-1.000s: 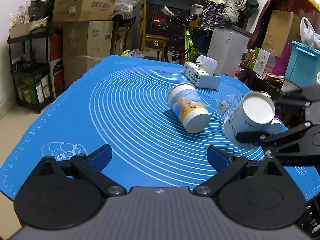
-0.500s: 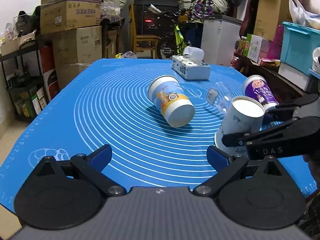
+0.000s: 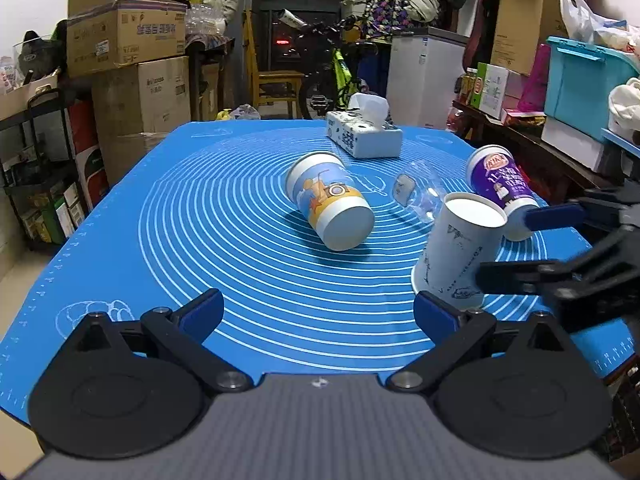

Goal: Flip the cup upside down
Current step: 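Open the right gripper and withdraw it from the cup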

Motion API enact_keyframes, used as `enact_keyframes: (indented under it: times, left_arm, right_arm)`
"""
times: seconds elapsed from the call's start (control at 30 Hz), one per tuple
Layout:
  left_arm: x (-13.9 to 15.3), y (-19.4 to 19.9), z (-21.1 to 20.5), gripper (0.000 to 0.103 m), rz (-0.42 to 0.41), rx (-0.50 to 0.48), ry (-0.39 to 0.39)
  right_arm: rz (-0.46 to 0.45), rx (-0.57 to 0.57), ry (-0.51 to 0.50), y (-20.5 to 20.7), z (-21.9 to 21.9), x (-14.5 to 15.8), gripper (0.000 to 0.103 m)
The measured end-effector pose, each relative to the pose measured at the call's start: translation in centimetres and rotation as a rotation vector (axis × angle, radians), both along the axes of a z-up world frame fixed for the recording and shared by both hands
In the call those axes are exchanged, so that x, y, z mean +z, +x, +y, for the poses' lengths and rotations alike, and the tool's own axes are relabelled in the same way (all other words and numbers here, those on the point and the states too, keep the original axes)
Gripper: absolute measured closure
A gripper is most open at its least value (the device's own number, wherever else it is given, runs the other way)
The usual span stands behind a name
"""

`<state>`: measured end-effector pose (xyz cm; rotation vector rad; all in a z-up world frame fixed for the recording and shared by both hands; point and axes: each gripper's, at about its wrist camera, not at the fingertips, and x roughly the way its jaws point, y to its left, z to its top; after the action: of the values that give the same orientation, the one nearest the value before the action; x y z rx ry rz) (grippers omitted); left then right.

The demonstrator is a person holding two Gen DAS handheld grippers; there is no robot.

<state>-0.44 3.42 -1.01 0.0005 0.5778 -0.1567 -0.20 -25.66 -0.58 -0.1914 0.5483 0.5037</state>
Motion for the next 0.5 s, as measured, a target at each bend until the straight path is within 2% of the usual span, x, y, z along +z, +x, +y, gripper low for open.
enact_keyframes:
  times: [0.13, 0.33, 0.5]
  left_arm:
    - [0.0, 0.1, 0.1, 0.003, 0.001, 0.022, -0.007]
    - [-0.1, -0.1, -0.1, 0.003, -0.016, 0.035, 0.021]
    - [-0.4, -0.2, -0.8, 0.003, -0.020, 0.029, 0.041]
  right_arm:
    - [-0.026, -0.056, 0.052, -0.7, -1.5, -0.5, 0.002]
    - [-0.005, -0.142, 0.160, -0.4, -4.0, -1.6, 0.002]
    - [-0.024, -0.161, 0.160, -0.9, -4.4, -2.0, 0.002]
